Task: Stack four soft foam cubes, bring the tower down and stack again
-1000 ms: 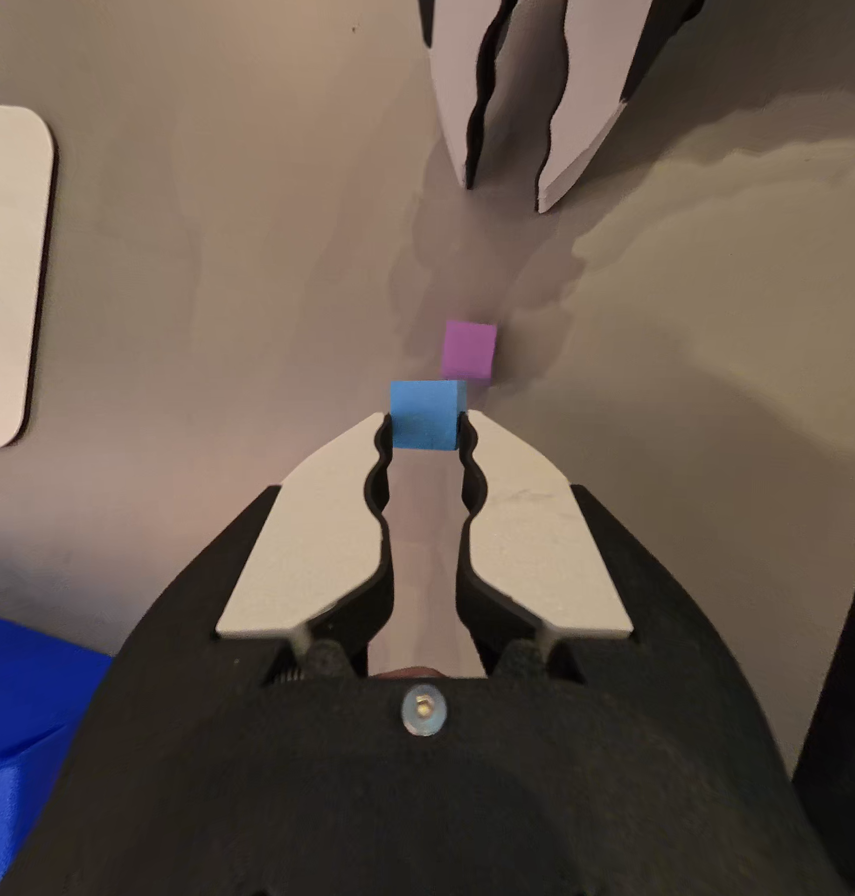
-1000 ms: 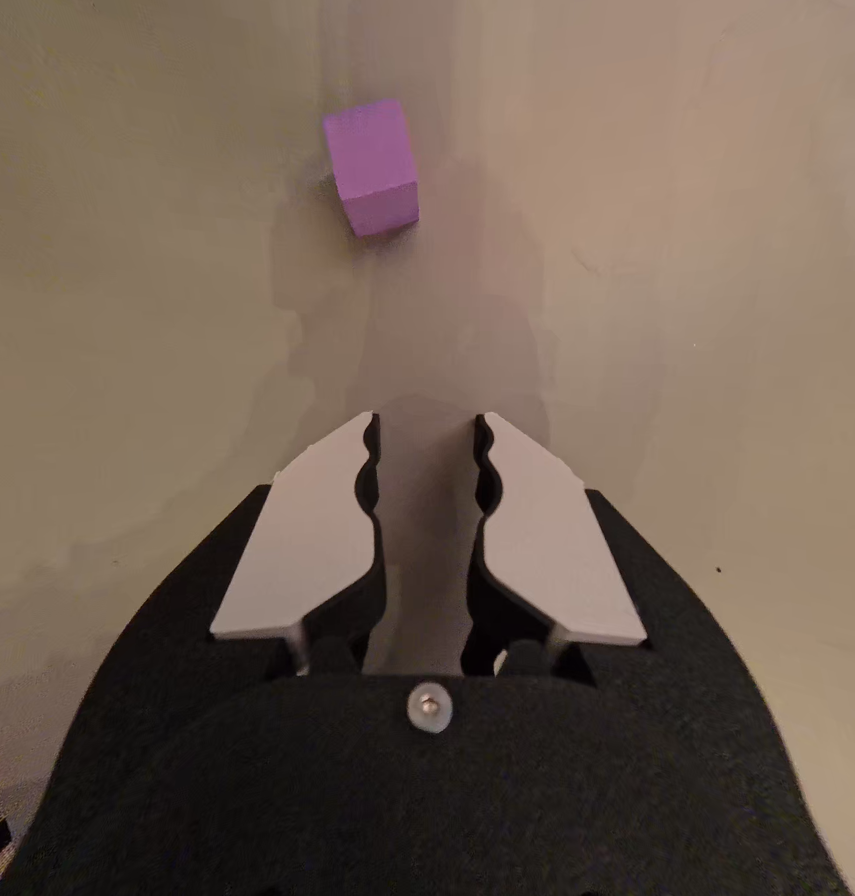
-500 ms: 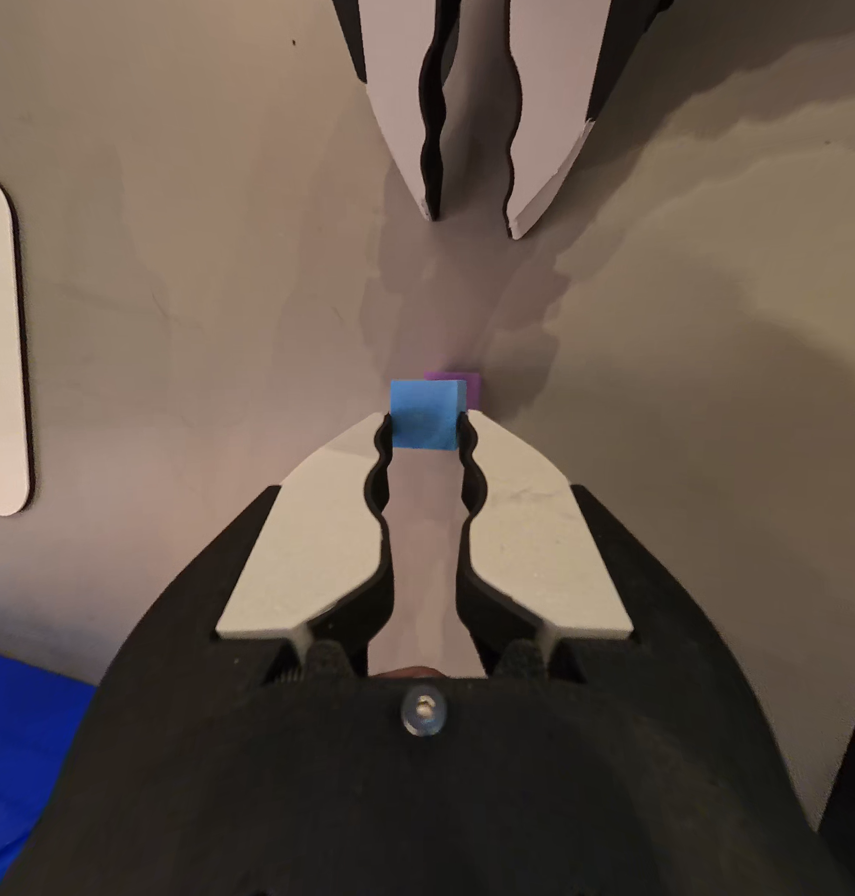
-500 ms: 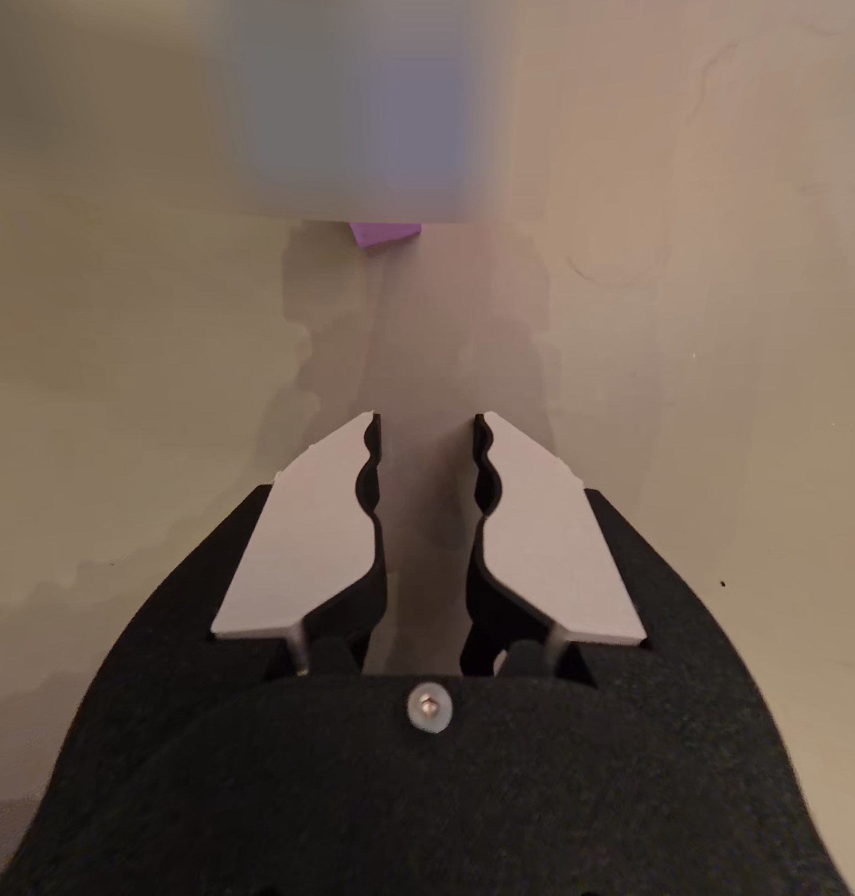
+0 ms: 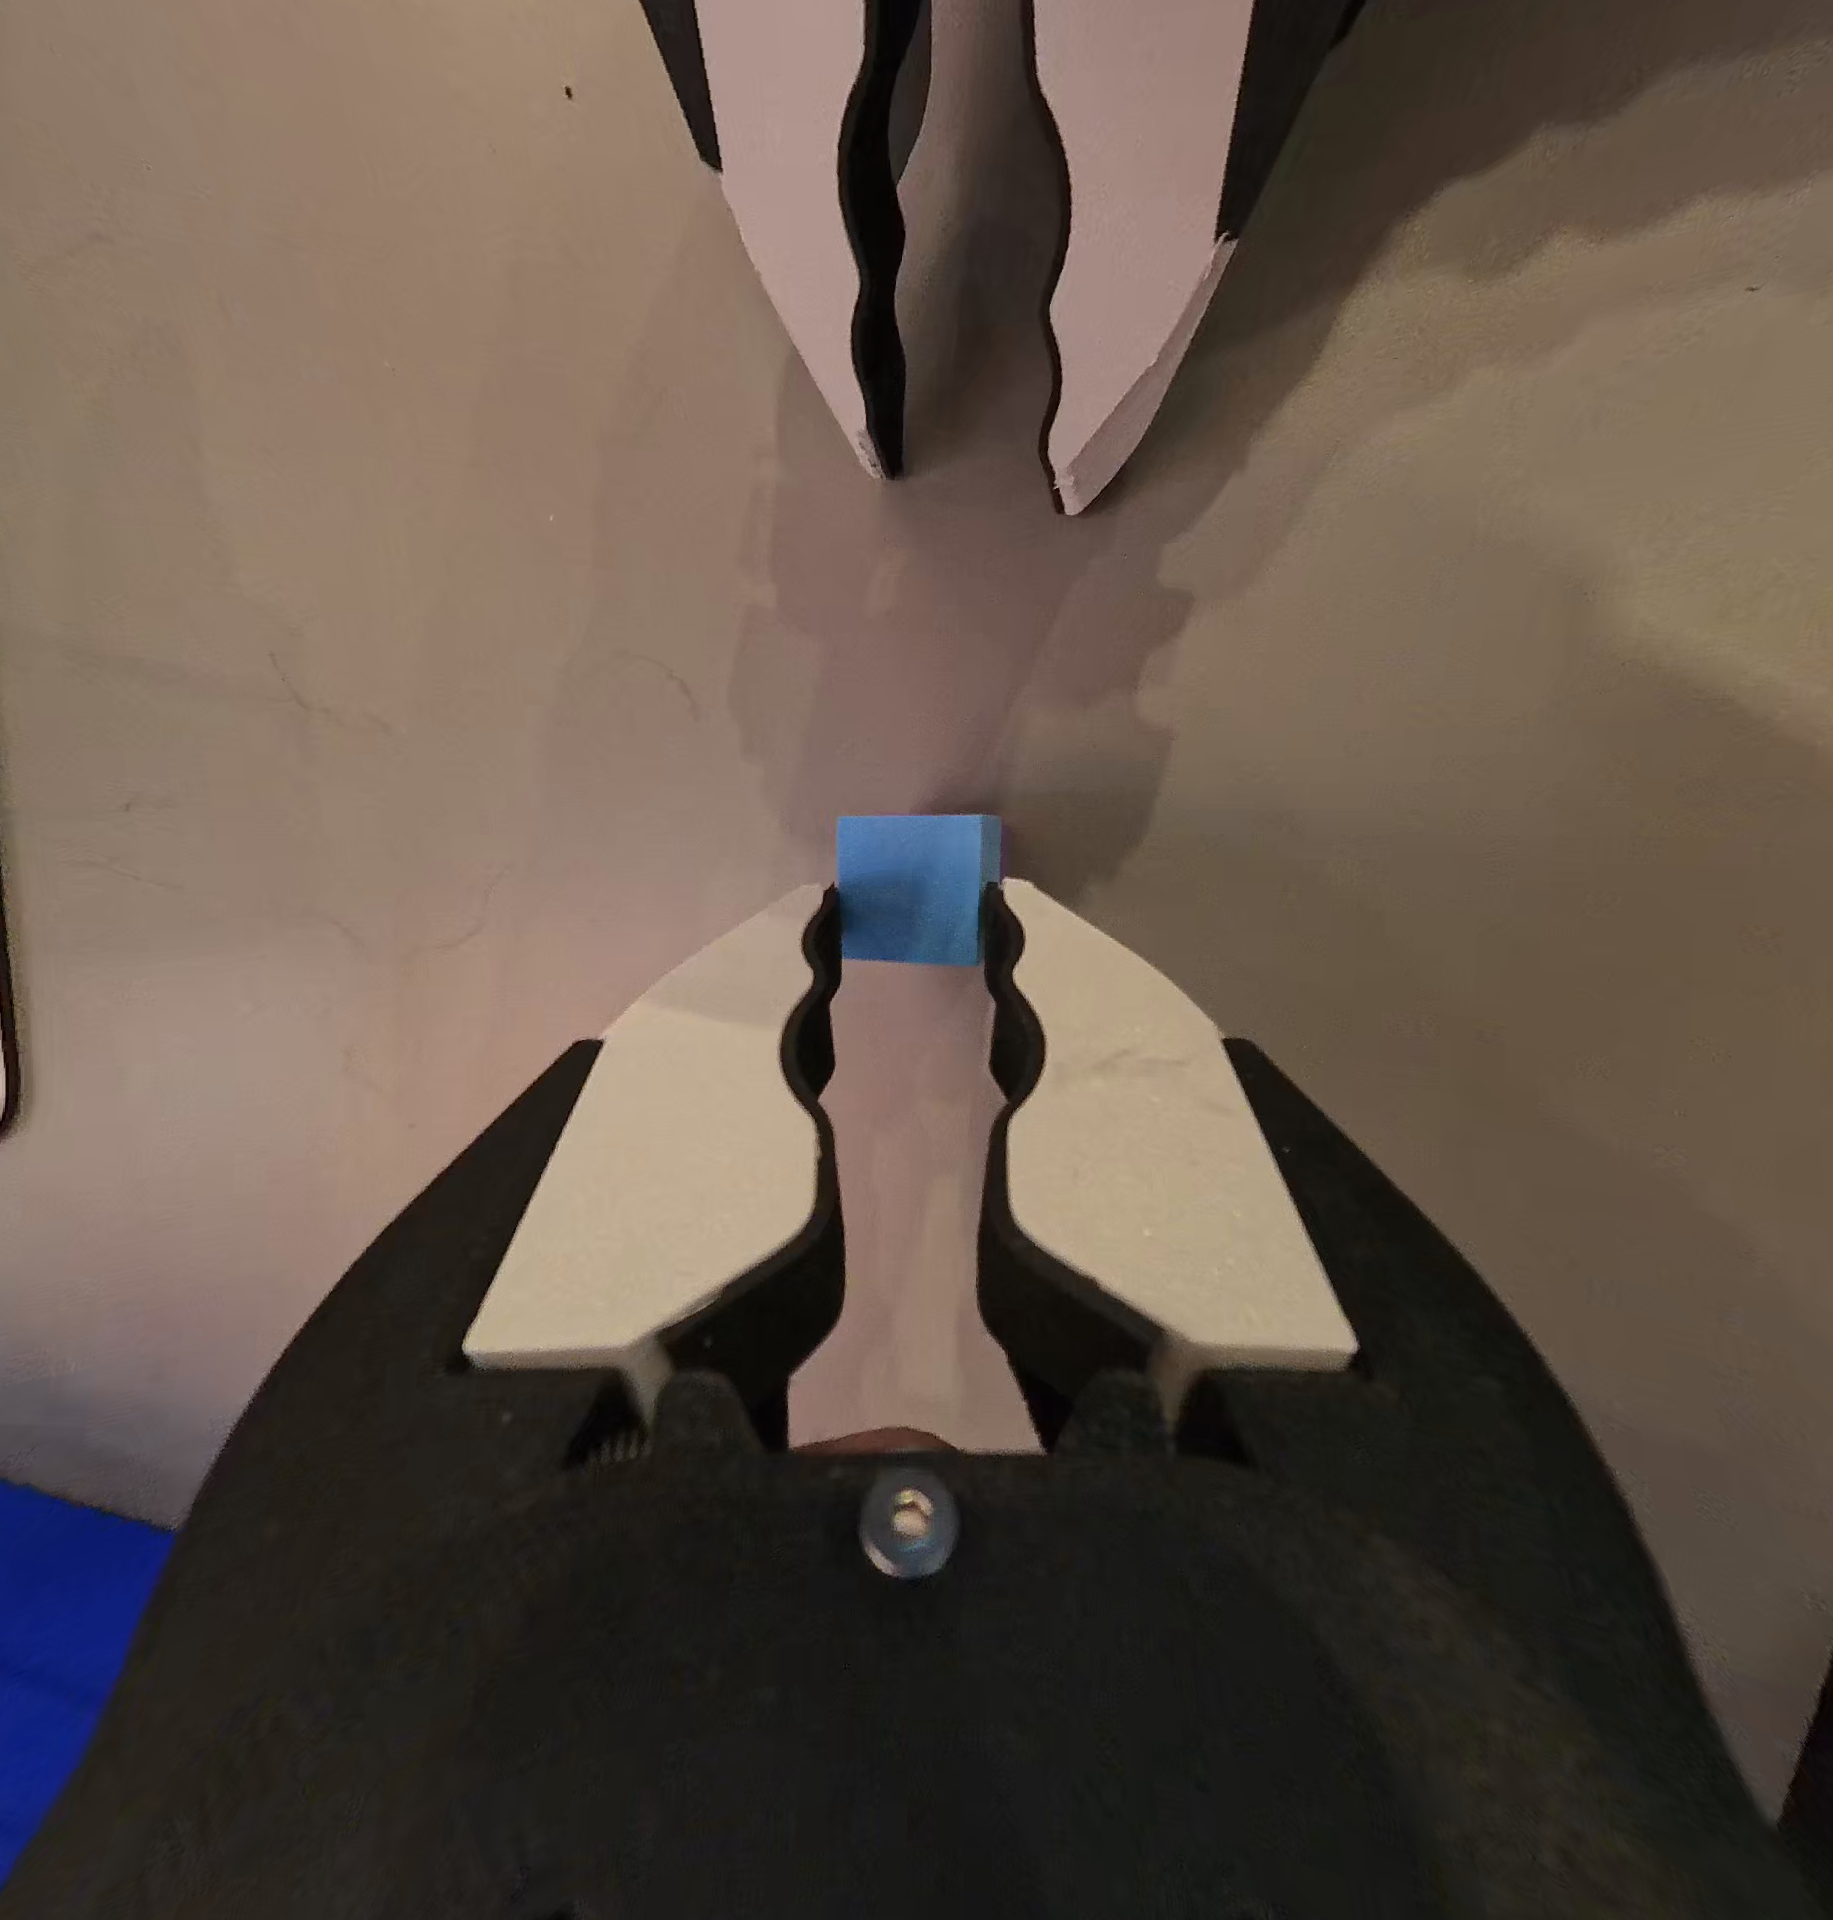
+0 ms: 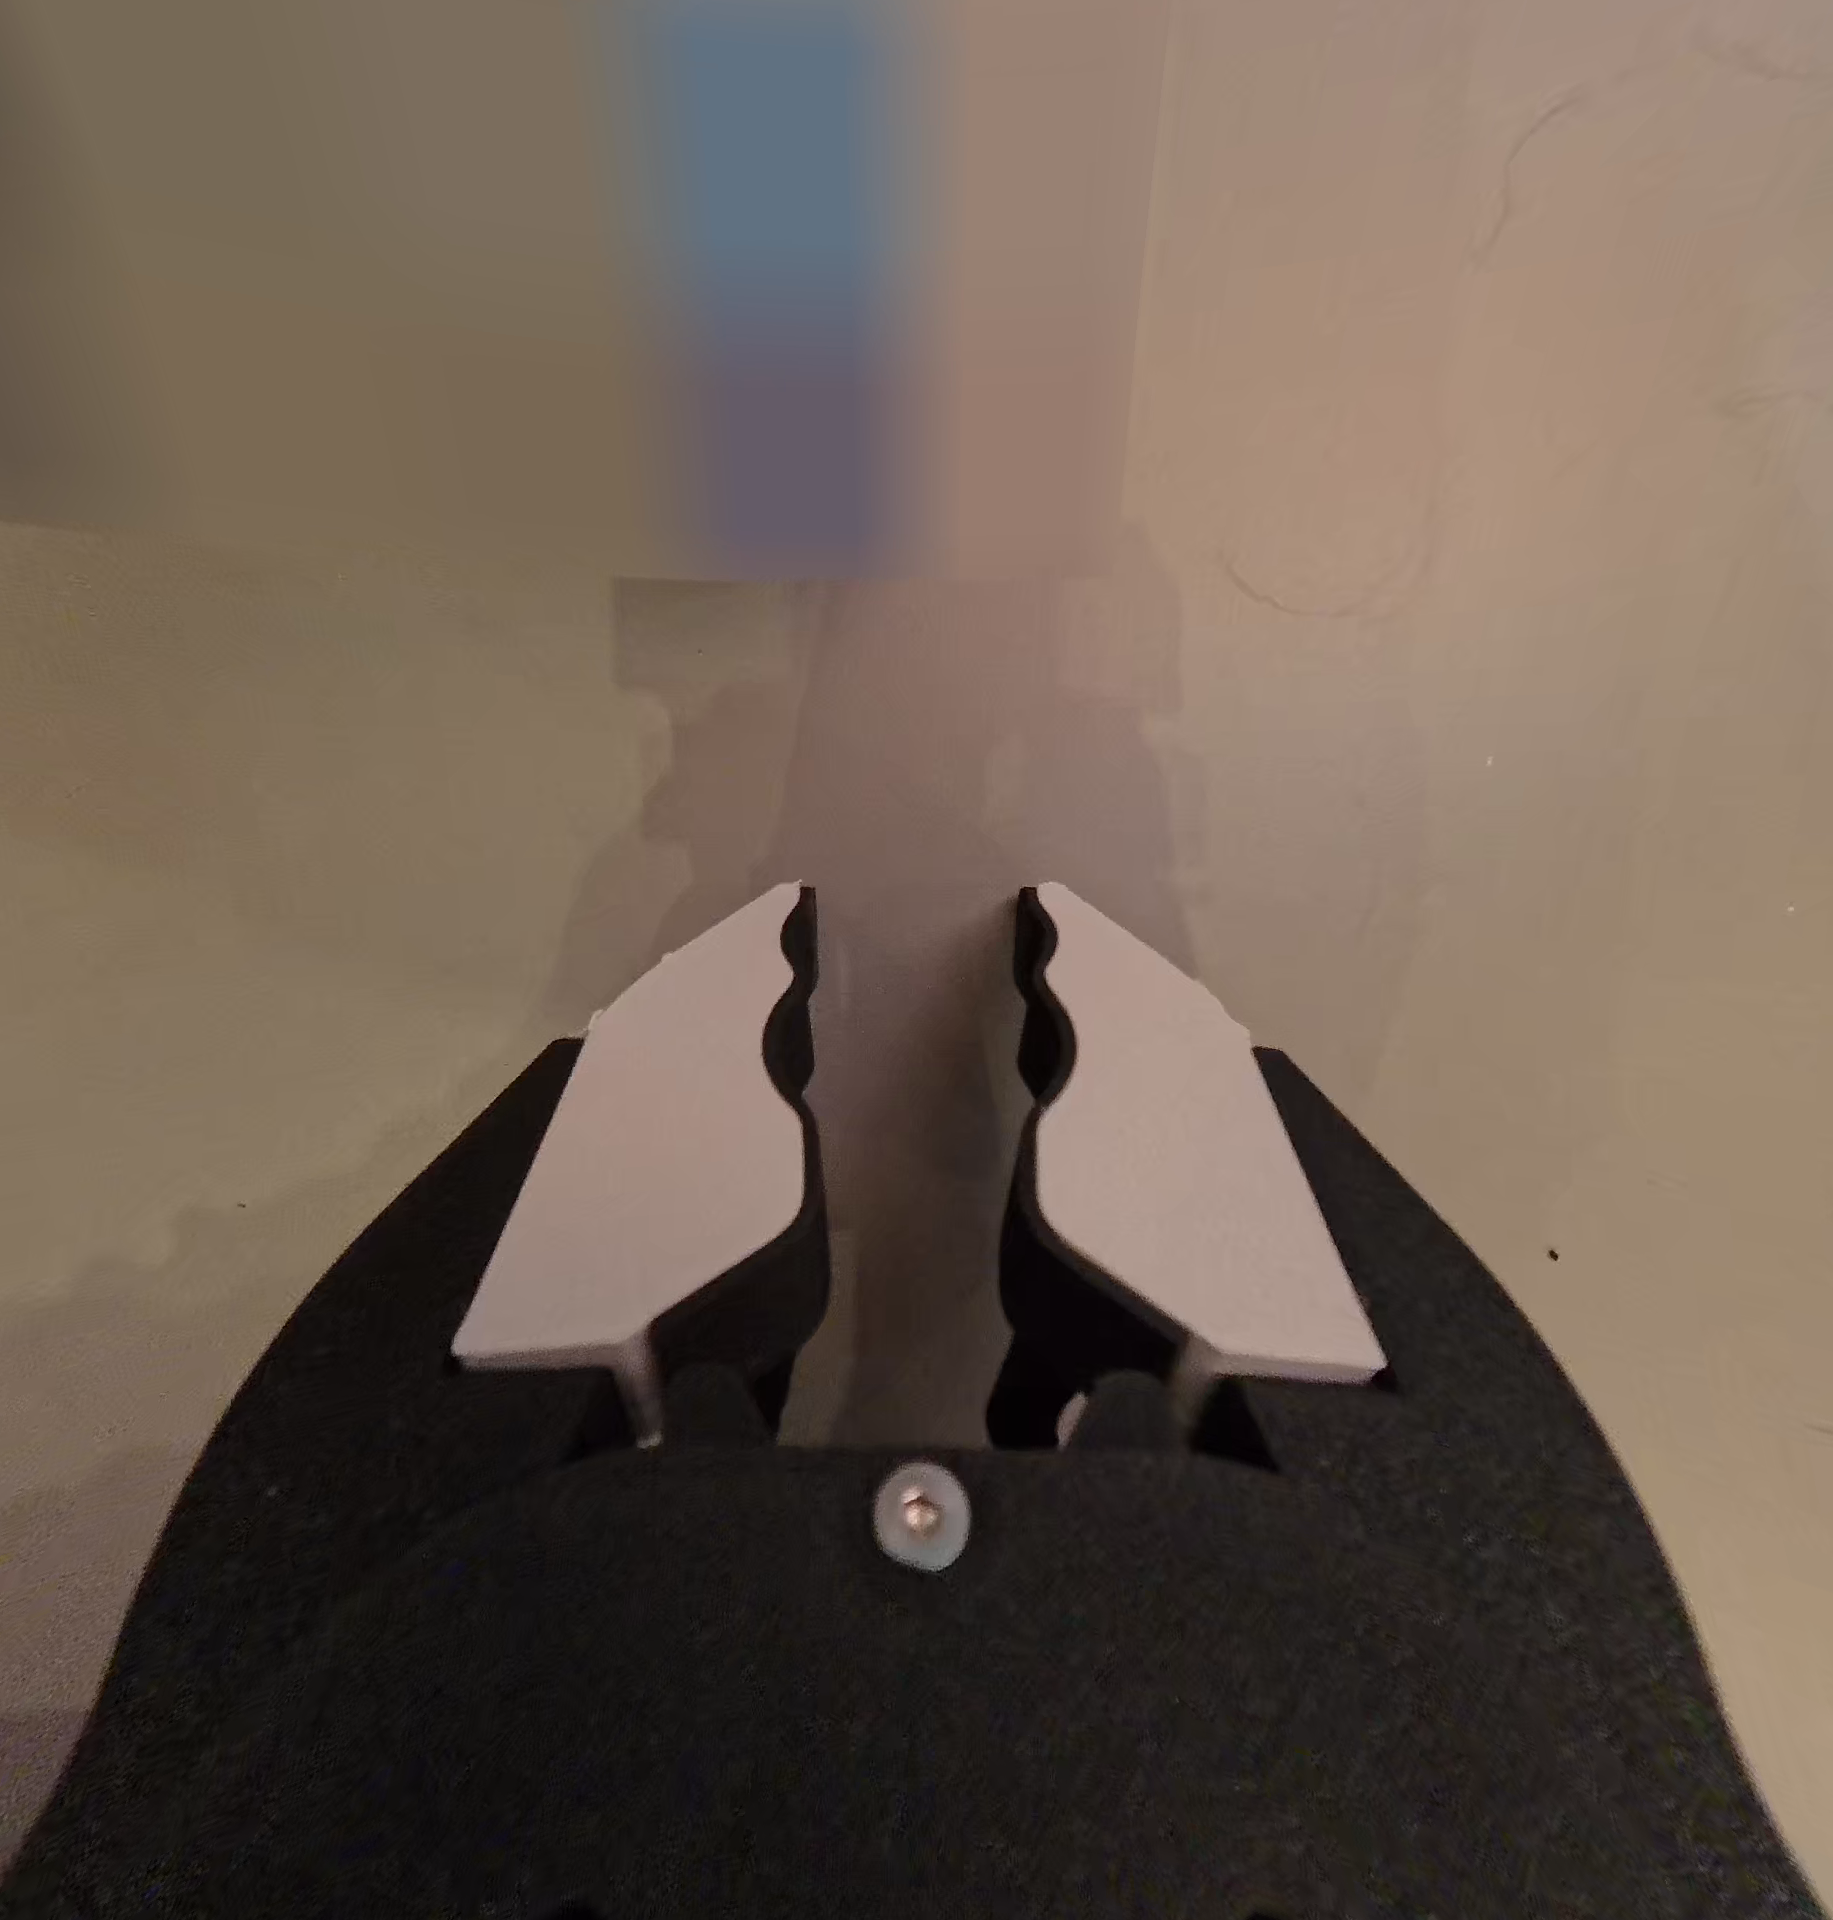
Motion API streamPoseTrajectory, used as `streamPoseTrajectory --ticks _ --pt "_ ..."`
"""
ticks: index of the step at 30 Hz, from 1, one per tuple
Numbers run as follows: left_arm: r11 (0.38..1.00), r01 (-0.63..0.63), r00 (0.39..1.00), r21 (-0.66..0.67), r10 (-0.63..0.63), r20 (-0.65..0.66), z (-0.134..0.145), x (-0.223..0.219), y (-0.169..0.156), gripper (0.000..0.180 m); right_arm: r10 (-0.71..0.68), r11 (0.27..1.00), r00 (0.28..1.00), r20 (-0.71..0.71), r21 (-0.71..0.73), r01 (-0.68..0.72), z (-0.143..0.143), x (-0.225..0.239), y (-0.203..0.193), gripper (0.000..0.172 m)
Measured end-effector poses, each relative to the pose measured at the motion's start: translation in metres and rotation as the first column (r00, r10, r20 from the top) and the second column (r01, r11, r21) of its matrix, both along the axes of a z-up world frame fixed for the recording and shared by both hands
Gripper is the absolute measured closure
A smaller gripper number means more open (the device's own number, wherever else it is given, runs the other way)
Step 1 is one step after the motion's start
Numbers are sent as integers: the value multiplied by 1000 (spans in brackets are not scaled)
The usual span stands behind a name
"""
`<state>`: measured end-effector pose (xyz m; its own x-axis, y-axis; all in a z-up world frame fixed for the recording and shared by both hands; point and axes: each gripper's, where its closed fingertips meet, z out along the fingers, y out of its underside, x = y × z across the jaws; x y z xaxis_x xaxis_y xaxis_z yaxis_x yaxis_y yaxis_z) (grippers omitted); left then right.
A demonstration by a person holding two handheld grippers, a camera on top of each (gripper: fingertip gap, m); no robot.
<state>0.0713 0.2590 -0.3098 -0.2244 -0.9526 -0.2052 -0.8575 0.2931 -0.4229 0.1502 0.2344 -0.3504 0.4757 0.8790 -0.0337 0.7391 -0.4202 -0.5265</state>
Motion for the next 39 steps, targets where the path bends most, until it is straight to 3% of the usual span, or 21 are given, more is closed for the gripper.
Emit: streamPoseTrajectory --ticks 39 --pt "999 27 1000 25 -27 -11 -2 3 -1 155 9 1000 1000 0 -3 -9 0 -1 -1 136"
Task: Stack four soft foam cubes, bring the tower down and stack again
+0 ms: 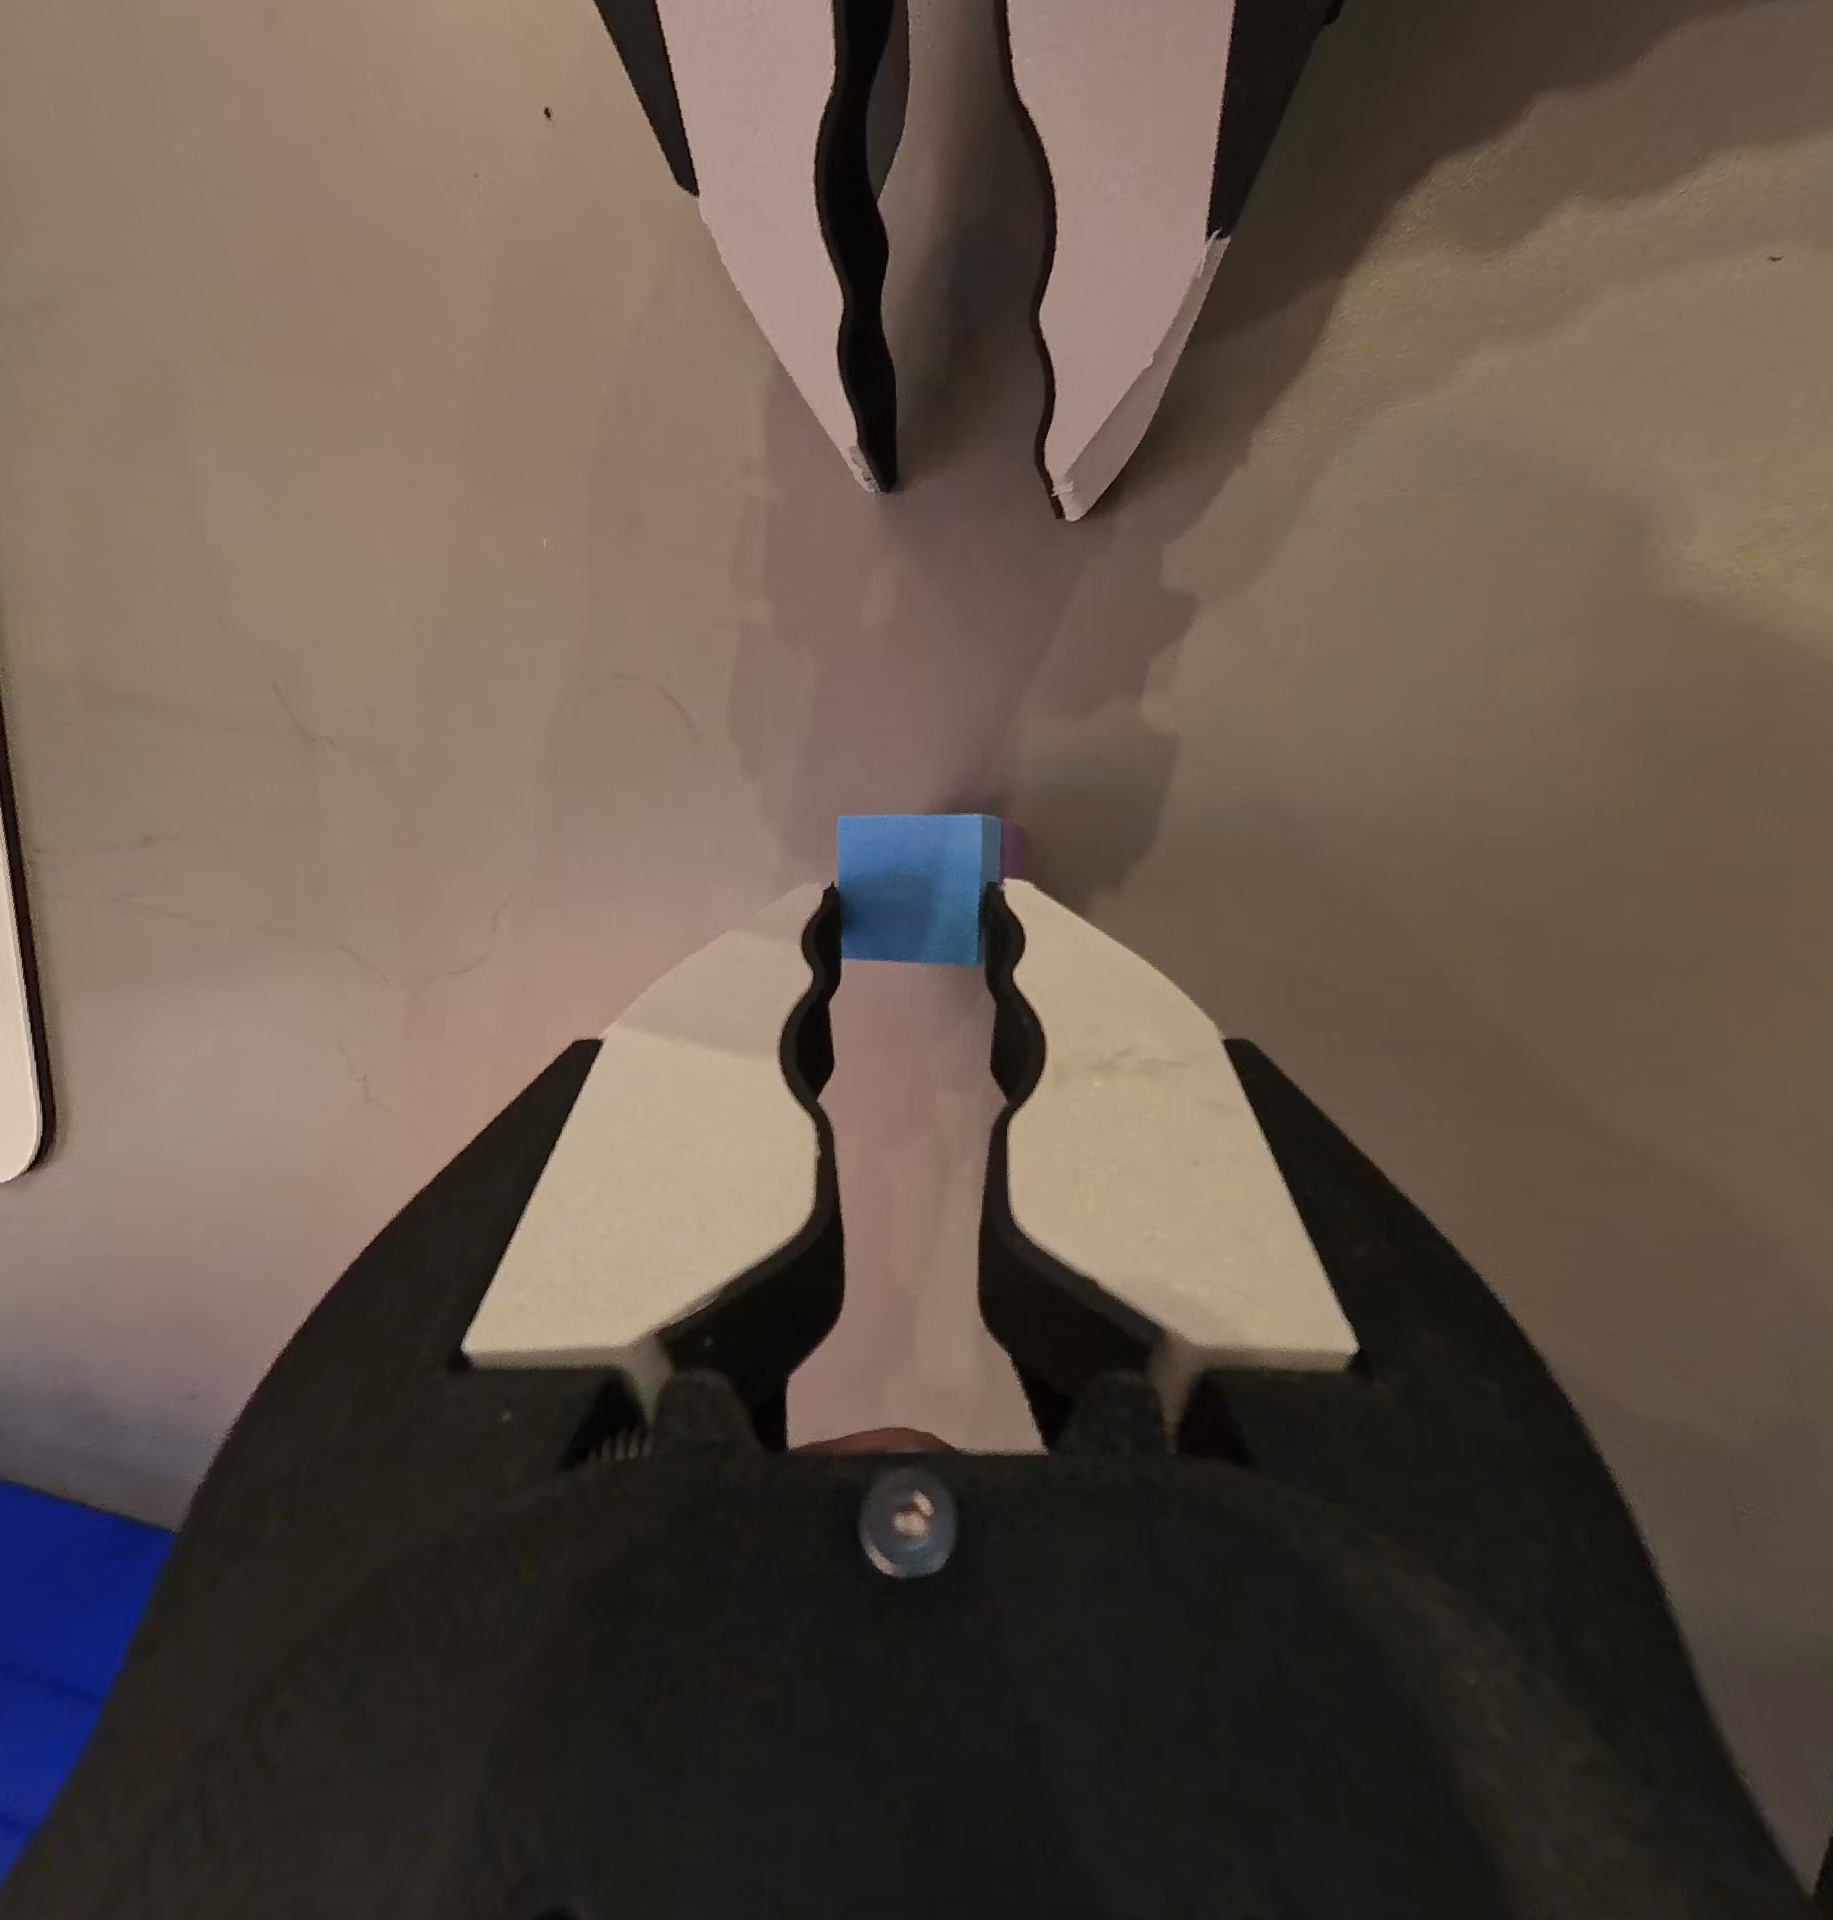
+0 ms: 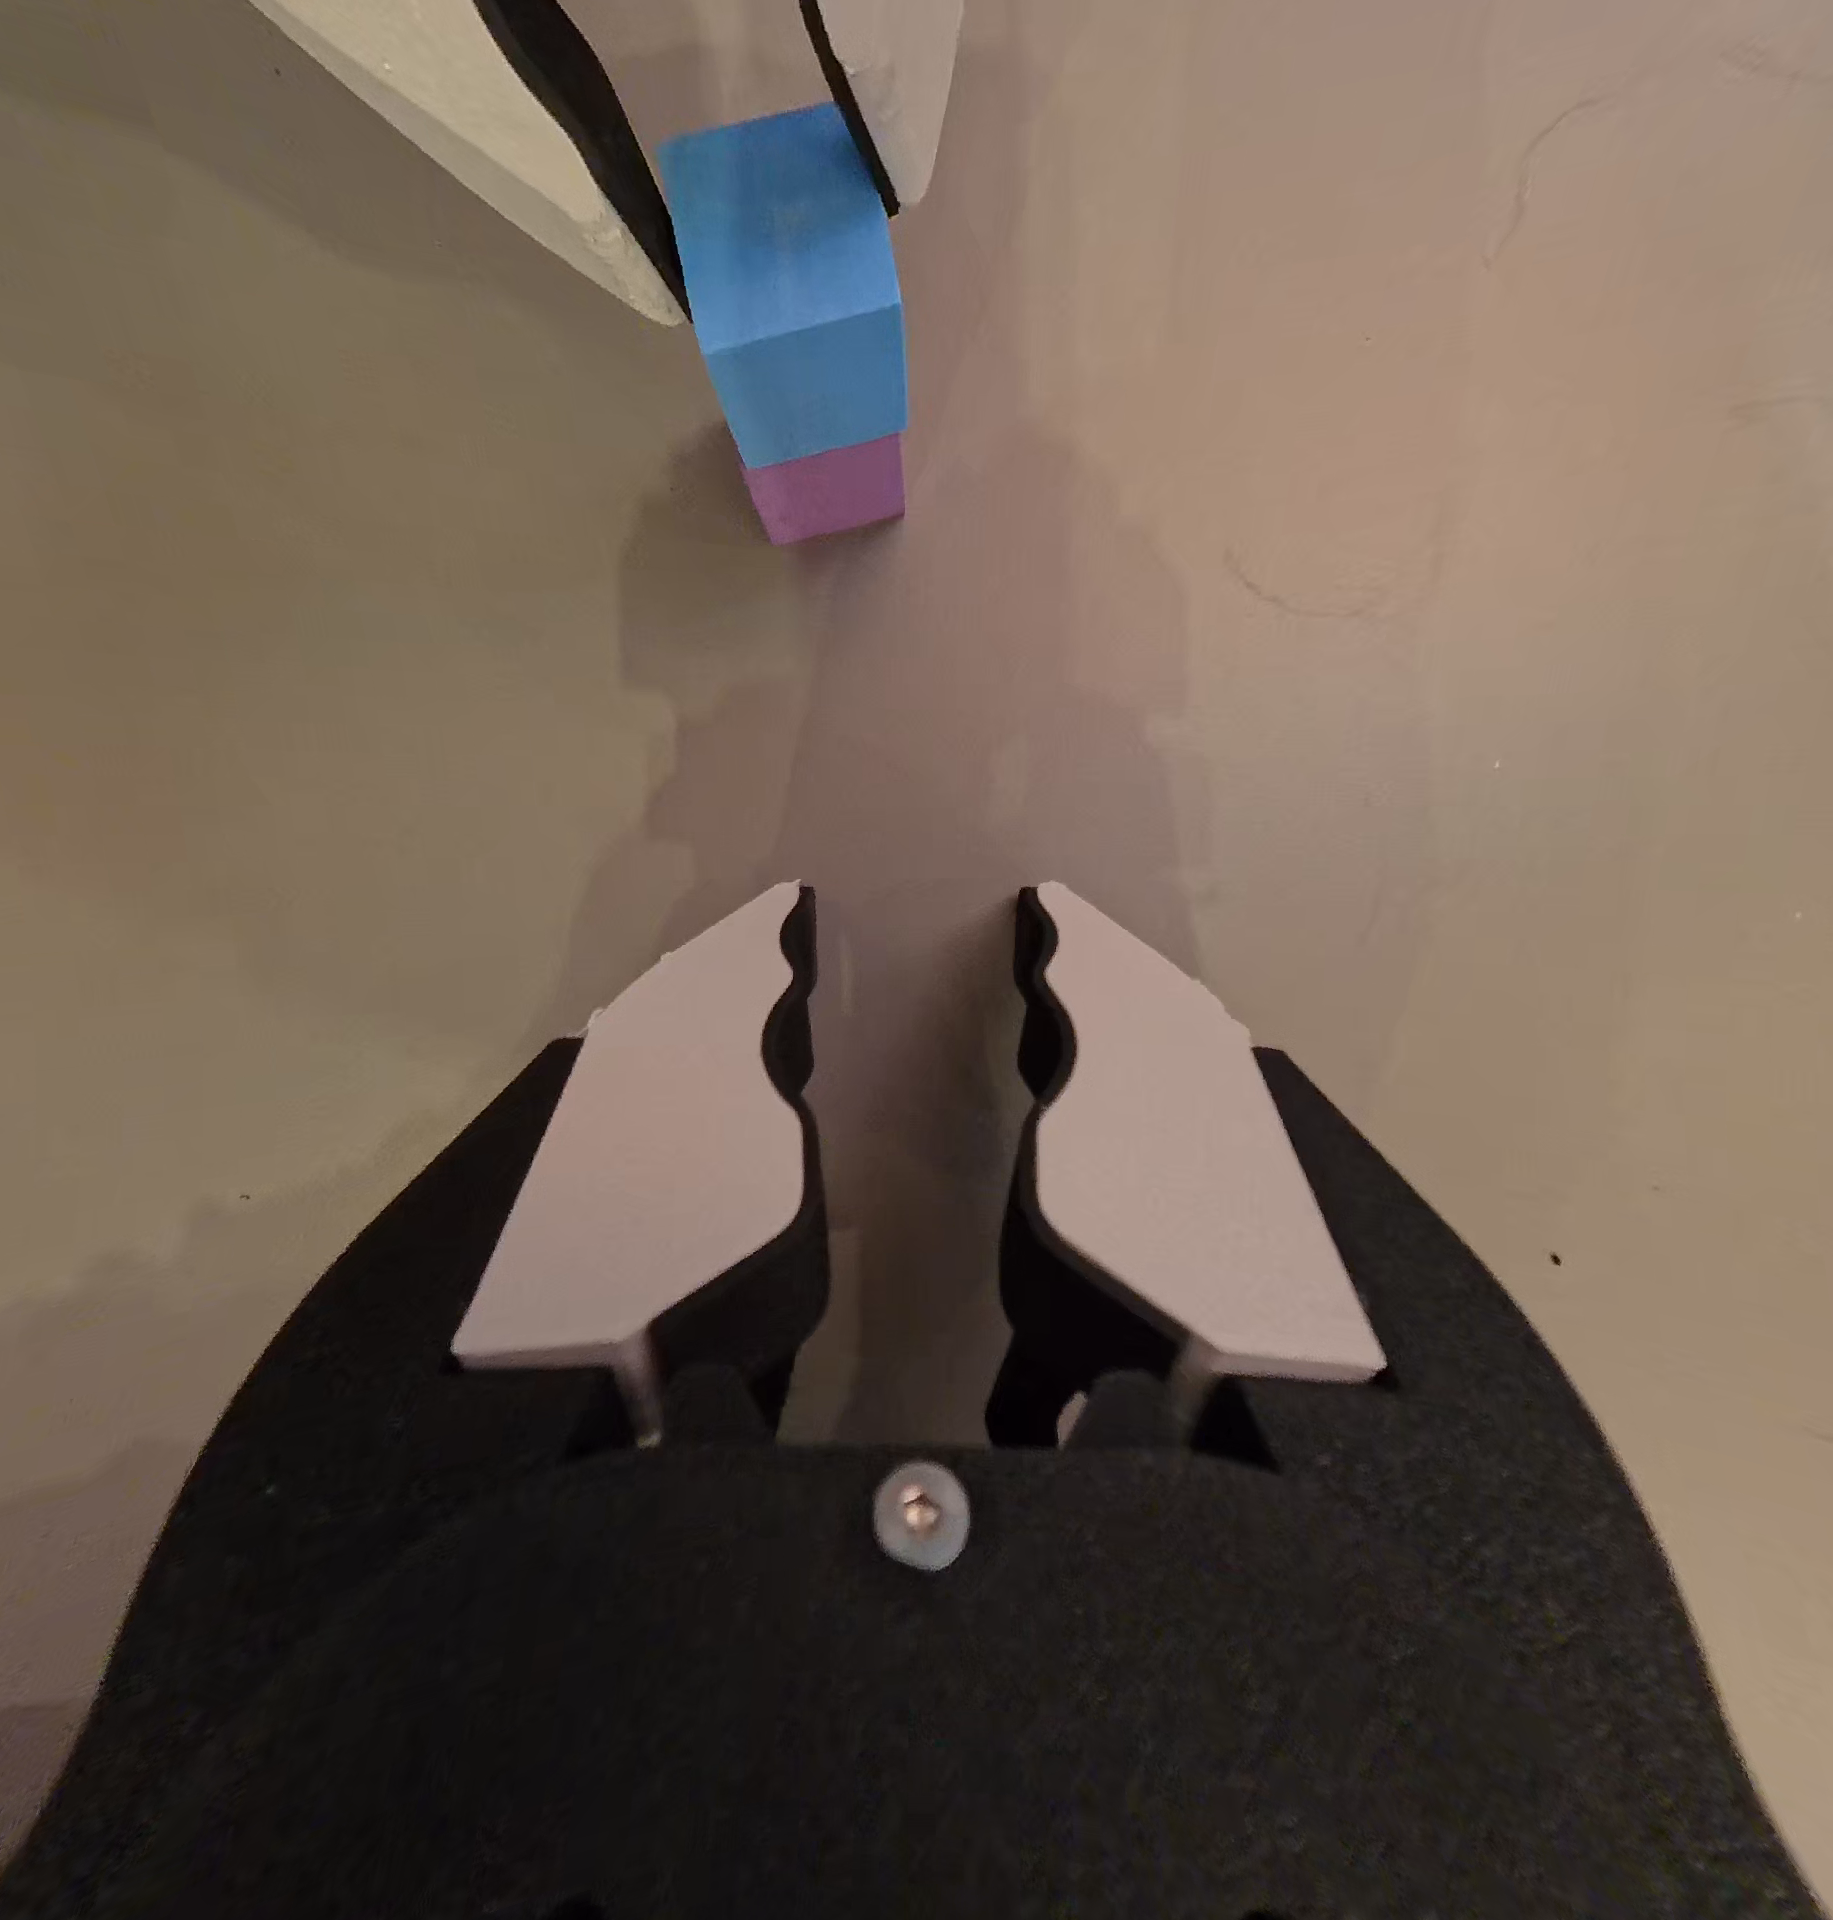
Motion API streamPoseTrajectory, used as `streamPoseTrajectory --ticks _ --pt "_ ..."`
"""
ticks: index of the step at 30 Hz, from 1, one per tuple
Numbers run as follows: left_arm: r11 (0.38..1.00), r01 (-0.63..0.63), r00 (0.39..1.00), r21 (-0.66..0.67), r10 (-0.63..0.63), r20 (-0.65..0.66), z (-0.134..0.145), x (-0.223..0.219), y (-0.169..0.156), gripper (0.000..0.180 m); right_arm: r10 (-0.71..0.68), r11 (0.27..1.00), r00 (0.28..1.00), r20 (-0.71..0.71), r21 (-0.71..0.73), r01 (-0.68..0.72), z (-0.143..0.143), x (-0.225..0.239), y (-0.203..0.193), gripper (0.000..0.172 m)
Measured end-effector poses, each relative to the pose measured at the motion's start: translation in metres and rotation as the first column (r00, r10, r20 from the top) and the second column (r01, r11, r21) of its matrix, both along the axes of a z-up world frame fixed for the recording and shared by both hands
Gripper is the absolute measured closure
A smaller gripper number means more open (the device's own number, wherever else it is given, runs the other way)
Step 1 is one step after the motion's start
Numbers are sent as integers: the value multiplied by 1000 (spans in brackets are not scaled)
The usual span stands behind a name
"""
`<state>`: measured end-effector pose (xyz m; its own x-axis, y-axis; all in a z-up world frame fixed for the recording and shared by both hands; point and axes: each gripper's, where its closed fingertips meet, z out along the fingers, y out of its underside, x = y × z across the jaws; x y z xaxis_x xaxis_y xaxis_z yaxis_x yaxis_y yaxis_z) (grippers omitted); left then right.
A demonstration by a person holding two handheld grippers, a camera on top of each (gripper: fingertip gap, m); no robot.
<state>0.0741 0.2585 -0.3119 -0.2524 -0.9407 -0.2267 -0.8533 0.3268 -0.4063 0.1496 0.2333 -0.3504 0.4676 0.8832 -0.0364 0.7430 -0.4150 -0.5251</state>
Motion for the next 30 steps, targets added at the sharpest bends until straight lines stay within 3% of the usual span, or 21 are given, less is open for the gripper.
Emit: streamPoseTrajectory --ticks 3,6,10,16,21,25,30 --pt "1000 0 1000 -2 0 0 0 0 0 153 0 1000 1000 0 0 0 0 0 0 136" --pt "1000 -7 1000 -14 7 -4 -1 -1 -1 138 1 1000 1000 -1 -1 -1 0 0 0 135" --pt "999 -53 998 -6 53 36 18 -14 6 125 0 1000 1000 -8 -1 0 0 0 -1 135" --pt "962 -268 963 59 266 42 49 -116 63 134 1 1000 1000 -26 -1 -1 0 0 -1 136" --pt "906 -407 909 117 414 -50 31 -209 103 135 1 1000 998 -56 -9 -1 1 -1 0 137" --pt "871 -479 868 107 488 -88 11 -239 116 136 0 1000 999 -50 -10 -1 1 -2 0 138" --pt "785 -618 779 51 619 -98 -8 -262 125 137 -7 1000 999 -52 -12 6 1 -2 0 138"
